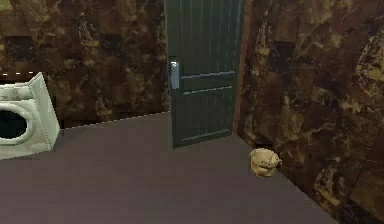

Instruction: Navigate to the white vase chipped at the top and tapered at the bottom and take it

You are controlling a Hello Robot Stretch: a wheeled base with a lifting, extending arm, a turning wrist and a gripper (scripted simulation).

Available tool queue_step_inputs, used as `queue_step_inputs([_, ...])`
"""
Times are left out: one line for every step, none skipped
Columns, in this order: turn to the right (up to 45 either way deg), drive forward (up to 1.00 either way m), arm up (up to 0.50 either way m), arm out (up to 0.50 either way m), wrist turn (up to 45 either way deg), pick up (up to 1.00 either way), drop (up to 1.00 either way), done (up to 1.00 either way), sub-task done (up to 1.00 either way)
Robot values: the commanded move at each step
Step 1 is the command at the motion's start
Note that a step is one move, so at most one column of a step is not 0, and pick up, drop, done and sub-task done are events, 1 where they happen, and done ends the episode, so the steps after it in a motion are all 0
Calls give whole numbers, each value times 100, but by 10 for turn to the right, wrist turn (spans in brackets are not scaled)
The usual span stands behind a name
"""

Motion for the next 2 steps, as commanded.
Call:
queue_step_inputs([0, 5, 0, 0, 0, 0, 0, 0, 0])
queue_step_inputs([-270, 0, 0, 0, 0, 0, 0, 0, 0])
